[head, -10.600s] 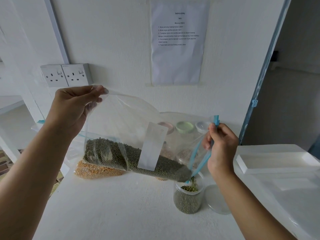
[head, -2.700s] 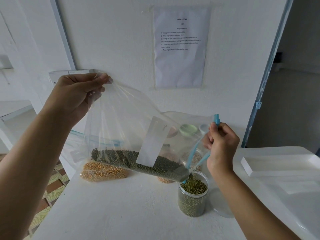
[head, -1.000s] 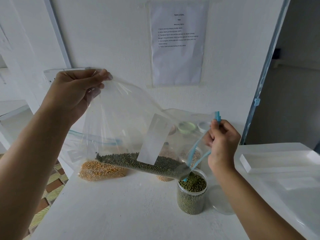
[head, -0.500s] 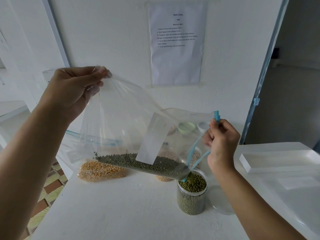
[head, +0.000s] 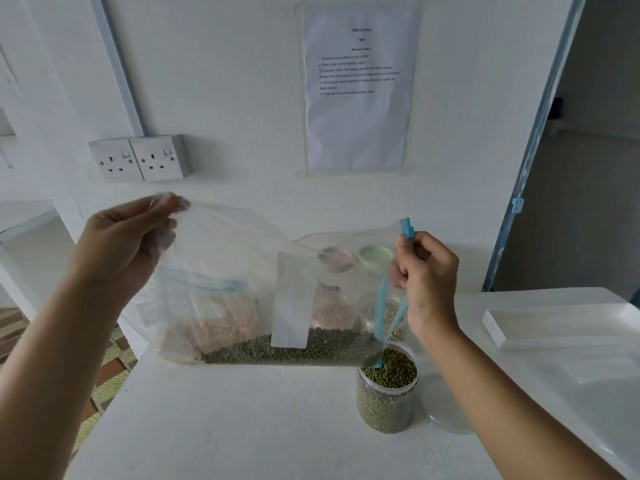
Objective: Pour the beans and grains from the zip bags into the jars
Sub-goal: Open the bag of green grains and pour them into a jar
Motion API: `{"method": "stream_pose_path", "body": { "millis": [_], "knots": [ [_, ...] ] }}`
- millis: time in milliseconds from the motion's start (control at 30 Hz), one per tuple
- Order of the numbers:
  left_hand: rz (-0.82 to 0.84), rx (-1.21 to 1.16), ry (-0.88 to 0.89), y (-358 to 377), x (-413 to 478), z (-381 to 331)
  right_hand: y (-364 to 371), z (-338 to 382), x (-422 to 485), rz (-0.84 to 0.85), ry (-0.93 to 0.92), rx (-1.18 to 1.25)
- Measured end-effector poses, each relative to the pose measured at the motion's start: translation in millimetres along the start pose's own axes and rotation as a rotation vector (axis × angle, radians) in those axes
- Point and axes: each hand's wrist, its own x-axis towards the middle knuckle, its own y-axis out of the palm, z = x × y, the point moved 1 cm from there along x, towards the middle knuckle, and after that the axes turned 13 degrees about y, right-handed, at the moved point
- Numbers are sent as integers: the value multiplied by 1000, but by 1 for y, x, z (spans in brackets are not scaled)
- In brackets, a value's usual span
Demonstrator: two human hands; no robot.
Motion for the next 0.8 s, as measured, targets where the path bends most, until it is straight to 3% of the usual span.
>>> {"method": "stream_pose_path", "body": {
  "millis": [800],
  "knots": [
    [-247, -147, -305, -71, -85, 104, 46, 4, 1, 282, -18, -190]
  ]
}}
